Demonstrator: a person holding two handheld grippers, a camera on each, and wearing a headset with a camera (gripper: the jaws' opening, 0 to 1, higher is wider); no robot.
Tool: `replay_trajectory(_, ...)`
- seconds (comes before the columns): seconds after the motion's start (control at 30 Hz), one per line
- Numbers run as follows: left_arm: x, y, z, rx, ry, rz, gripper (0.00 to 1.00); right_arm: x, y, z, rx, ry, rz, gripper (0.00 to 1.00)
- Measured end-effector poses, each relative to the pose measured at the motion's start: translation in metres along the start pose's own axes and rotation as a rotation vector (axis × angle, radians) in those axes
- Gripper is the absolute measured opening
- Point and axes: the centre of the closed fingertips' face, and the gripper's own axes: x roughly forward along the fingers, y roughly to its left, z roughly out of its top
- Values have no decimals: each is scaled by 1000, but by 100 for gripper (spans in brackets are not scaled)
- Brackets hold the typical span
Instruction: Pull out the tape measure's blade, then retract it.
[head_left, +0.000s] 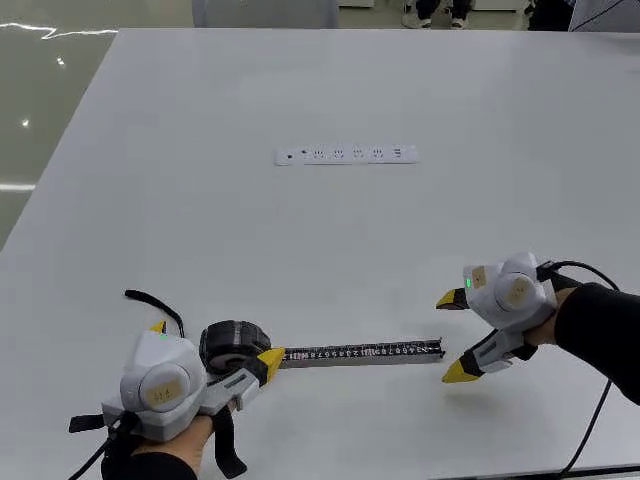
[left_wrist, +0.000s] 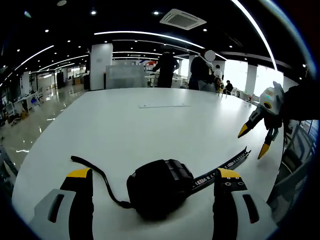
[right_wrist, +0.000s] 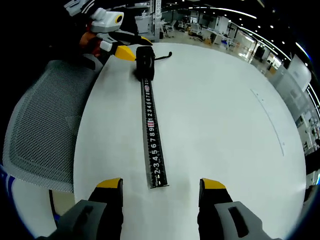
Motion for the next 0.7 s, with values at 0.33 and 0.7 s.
replay_trajectory(0.33,3,-3,-1,3,-2,3,99,4,1,-8,-17,13,10,44)
replay_trajectory(0.7,7,-6,-14,-41,27,-3,99,11,6,-5,-39,17,41,26)
